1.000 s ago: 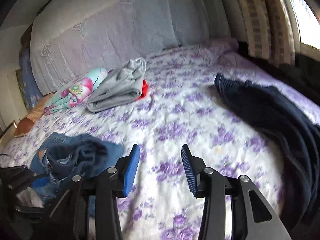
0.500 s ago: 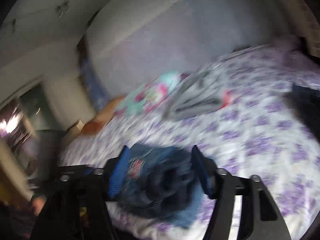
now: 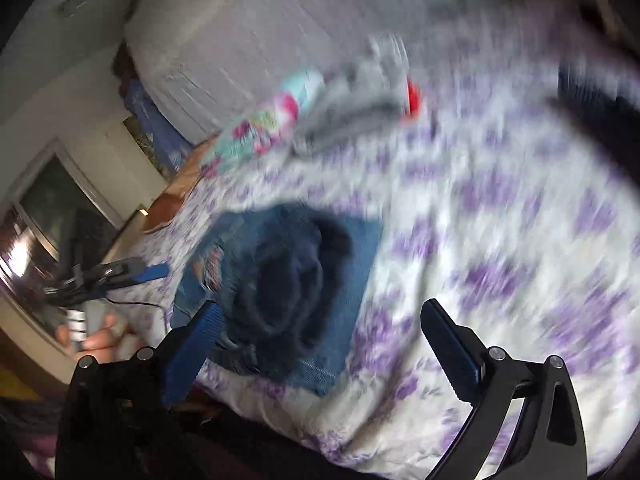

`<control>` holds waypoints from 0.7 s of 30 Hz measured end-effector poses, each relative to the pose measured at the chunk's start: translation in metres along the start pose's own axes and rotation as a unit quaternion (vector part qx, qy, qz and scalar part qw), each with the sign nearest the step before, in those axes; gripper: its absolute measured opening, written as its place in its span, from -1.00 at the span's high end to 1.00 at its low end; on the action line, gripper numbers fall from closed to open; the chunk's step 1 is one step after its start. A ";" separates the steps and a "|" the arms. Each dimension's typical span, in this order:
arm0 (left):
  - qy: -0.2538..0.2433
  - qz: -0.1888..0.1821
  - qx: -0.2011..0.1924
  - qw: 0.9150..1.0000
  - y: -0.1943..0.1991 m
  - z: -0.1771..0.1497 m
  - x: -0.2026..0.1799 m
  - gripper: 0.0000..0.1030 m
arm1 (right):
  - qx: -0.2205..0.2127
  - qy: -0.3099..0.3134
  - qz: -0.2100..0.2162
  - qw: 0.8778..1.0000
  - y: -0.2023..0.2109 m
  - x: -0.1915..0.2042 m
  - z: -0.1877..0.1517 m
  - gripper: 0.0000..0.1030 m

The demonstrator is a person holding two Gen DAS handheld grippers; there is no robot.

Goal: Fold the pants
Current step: 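Lift the folded jeans with both tools and place them on the grey garment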

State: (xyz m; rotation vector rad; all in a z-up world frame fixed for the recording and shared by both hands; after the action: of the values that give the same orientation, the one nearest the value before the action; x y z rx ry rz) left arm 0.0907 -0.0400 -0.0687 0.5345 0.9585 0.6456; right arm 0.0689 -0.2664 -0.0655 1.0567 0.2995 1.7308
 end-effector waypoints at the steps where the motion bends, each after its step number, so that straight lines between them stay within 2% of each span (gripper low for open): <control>1: 0.019 -0.017 0.011 1.000 -0.010 0.001 0.010 -0.90 | 0.018 -0.023 0.019 0.999 -0.013 -0.006 -0.003 -0.93; 3: 0.045 -0.043 0.033 0.998 -0.035 0.000 0.020 -0.90 | 0.052 -0.053 0.064 0.995 -0.040 -0.003 -0.011 -0.93; 5: 0.054 -0.069 0.060 0.994 -0.060 -0.005 0.016 -0.90 | 0.061 -0.035 0.085 0.994 -0.058 0.011 -0.009 -0.93; 7: 0.045 -0.054 0.068 0.995 -0.076 -0.007 0.011 -0.91 | 0.073 -0.015 0.093 0.993 -0.071 0.025 -0.007 -0.93; 9: 0.045 -0.047 0.079 0.995 -0.087 -0.009 0.007 -0.92 | 0.085 0.014 0.069 0.994 -0.085 0.035 -0.007 -0.66; 10: 0.047 -0.043 0.077 0.995 -0.088 -0.008 0.007 -0.90 | 0.082 0.024 0.062 0.994 -0.085 0.038 -0.005 -0.58; 12: 0.042 -0.037 0.062 0.997 -0.078 -0.007 0.002 -0.69 | 0.070 0.036 0.056 0.995 -0.073 0.043 -0.001 -0.22; 16: 0.001 -0.023 0.039 0.999 -0.058 -0.010 -0.026 -0.68 | 0.033 0.075 0.043 0.996 -0.041 0.063 0.001 -0.15; 18: -0.015 -0.023 0.023 0.999 -0.046 -0.009 -0.044 -0.70 | 0.011 0.083 0.052 0.995 -0.023 0.071 0.003 -0.15; 21: -0.018 -0.020 0.022 0.999 -0.047 -0.005 -0.051 -0.70 | 0.014 0.069 0.061 0.996 -0.024 0.061 0.004 -0.16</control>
State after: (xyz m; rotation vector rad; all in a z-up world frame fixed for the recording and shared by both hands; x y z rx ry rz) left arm 0.0779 -0.1084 -0.0736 0.5626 0.9490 0.5791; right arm 0.0830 -0.2047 -0.0479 0.9945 0.3522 1.9194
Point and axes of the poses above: each gripper's, at about its wrist camera, not at the fingertips, and y roughly against the way its jaws point, x to its left, z to its top, the point moved 8 cm from there along -y, roughly the way its jaws point, and after that the axes turned 3 degrees about -z, right-handed, at the moved point
